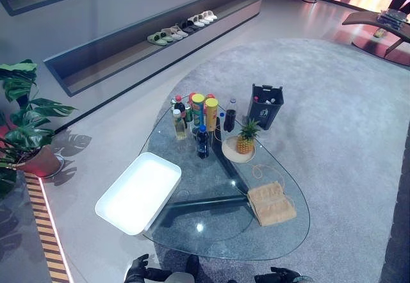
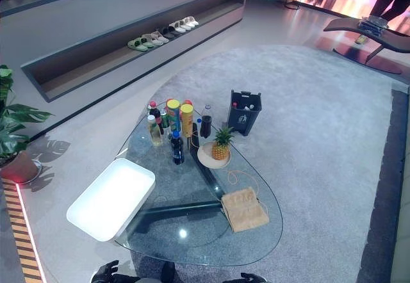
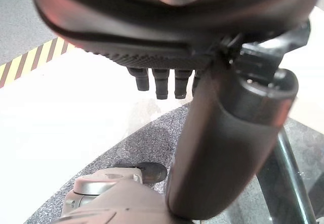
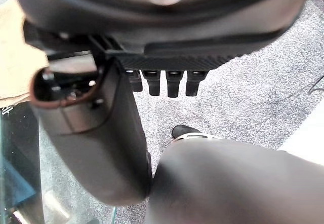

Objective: Wipe the table with a cloth and put it in the basket.

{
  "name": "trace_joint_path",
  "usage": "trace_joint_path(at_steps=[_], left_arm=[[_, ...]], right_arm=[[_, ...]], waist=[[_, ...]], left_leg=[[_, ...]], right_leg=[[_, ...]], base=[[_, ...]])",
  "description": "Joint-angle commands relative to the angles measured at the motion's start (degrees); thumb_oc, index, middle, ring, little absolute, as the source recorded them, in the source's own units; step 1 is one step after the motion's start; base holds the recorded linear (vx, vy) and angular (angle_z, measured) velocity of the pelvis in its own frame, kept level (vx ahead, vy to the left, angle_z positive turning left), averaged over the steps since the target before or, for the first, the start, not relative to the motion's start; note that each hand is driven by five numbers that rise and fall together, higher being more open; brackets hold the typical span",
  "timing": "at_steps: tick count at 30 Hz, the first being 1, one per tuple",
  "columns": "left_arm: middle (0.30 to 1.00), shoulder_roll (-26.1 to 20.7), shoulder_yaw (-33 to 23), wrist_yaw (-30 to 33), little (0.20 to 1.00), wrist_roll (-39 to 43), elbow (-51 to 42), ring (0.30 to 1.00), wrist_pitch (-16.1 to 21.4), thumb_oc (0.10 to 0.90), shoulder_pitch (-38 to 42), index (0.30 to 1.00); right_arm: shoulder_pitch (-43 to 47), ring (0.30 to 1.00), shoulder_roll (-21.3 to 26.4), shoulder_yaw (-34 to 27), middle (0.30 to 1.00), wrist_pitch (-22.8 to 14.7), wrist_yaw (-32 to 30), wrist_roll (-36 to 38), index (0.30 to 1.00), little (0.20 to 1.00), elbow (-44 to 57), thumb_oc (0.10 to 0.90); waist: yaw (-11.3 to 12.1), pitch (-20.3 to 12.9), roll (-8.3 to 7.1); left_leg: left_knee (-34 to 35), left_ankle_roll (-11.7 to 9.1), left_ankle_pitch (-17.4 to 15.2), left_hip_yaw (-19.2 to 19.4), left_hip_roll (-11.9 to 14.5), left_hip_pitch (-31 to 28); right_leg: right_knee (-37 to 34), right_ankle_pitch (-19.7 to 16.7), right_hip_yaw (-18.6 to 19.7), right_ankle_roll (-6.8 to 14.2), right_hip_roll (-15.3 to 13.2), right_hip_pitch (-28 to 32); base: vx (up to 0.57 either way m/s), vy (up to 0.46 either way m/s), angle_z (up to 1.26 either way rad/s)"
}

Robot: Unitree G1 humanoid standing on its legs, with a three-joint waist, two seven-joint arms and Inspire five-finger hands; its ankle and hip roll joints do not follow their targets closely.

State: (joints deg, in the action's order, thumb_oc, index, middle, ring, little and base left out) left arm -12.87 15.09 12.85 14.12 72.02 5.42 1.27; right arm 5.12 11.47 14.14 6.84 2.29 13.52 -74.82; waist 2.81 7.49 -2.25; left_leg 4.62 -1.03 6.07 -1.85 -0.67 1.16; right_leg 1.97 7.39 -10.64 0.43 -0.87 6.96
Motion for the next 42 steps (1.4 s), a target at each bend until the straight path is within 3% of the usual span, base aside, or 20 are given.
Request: trace_joint_path(at_steps=[1, 17, 25, 28, 32, 40, 42], left_arm=[[0.900, 1.14, 0.72, -0.78, 0.900, -1.01, 0.74, 0.900, 0.93, 0.800, 2.88, 0.900], [0.900, 1.41, 1.03, -1.28, 0.900, -1.10, 1.17, 0.900, 0.92, 0.800, 2.52, 0.900], [0.900, 1.19, 1.18, -1.46, 0.900, -1.25, 1.07, 0.900, 0.64, 0.800, 2.58, 0.900], [0.900, 1.07, 1.24, -1.51, 0.900, -1.74, 0.78, 0.900, 0.25, 0.800, 2.61, 0.900], [0.900, 0.49, 1.77, -1.40, 0.900, -1.74, -0.20, 0.900, -0.03, 0.800, 2.34, 0.900], [0.900, -1.35, 1.85, -0.81, 0.900, -1.05, -5.09, 0.900, -1.02, 0.800, -1.15, 0.900], [0.900, -1.39, 1.76, -0.74, 0.900, -0.89, -5.35, 0.900, -1.10, 0.800, -1.32, 0.900]], right_arm=[[-0.60, 0.900, 1.80, 0.93, 0.900, -0.14, -0.69, -1.08, 0.900, 0.900, 0.22, 0.800], [-0.75, 0.900, 1.63, 1.03, 0.900, -0.78, -1.10, -1.59, 0.900, 0.900, -0.15, 0.800], [-0.32, 0.900, 1.97, 2.39, 0.900, -4.25, -1.72, -3.82, 0.900, 0.900, 1.04, 0.800], [0.05, 0.900, 2.17, 3.41, 0.900, -7.17, -2.12, -4.61, 0.900, 0.900, 2.83, 0.800], [0.42, 0.900, 3.32, 5.08, 0.900, -11.09, -4.40, -4.67, 0.900, 0.900, 8.78, 0.800], [-2.22, 0.900, 9.27, 5.08, 0.900, -7.70, -16.00, -5.78, 0.900, 0.900, 39.68, 0.800], [-2.44, 0.900, 9.76, 4.78, 0.900, -7.28, -17.03, -6.42, 0.900, 0.900, 41.96, 0.800]], waist=[[-0.30, 1.79, 0.29], [-0.20, 1.36, 0.51], [-0.01, 1.36, 0.44], [0.15, 1.33, 0.24], [0.20, 1.59, -0.13], [-1.23, 2.24, -0.88], [-1.42, 2.32, -0.90]], left_leg=[[-2.62, -0.99, -6.92, 3.06, 1.58, -3.58], [-0.83, -1.11, -6.46, 3.01, 1.84, -4.66], [-0.83, -0.99, -6.60, 2.86, 1.73, -4.79], [-1.01, -0.97, -6.72, 2.76, 1.70, -4.83], [-1.52, -1.01, -6.87, 2.75, 1.74, -4.62], [-2.49, -0.72, -7.31, 3.67, 1.90, -3.84], [-2.74, -0.69, -7.40, 3.81, 1.89, -3.68]], right_leg=[[-1.97, -4.83, 2.70, 3.51, -2.85, -2.42], [-2.20, -4.68, 1.89, 3.62, -2.92, -1.92], [-2.24, -4.68, 1.74, 3.63, -3.00, -1.86], [-2.22, -4.66, 1.73, 3.64, -3.02, -1.75], [-2.08, -4.87, 1.62, 3.80, -3.12, -1.89], [-1.61, -5.33, 1.99, 4.13, -3.29, -3.11], [-1.48, -5.33, 2.06, 4.13, -3.29, -3.29]], base=[[0.00, 0.000, 0.00], [0.00, 0.000, 0.00], [0.00, 0.000, 0.00], [0.00, 0.000, 0.00], [0.00, 0.000, 0.00], [0.00, -0.012, 0.00], [0.00, 0.000, 0.00]])
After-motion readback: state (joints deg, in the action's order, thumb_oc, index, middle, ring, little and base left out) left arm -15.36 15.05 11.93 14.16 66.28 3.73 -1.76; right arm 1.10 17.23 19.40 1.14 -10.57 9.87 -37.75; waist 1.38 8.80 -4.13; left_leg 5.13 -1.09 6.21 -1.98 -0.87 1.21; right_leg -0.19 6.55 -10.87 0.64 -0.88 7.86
